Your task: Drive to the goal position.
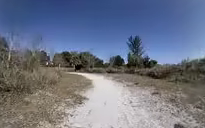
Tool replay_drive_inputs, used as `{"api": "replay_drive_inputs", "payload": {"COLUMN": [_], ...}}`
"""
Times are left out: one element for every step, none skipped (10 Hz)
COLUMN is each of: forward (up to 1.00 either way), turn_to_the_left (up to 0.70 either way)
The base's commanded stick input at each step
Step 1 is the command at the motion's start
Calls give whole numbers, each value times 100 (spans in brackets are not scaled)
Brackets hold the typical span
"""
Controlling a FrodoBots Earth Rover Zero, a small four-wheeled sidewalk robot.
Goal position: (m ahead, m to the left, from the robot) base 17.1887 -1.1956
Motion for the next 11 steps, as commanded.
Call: {"api": "replay_drive_inputs", "payload": {"forward": [70,70,70,70,70,70,70,70,70,70,70], "turn_to_the_left": [0,0,0,0,0,0,0,0,0,0,0]}}
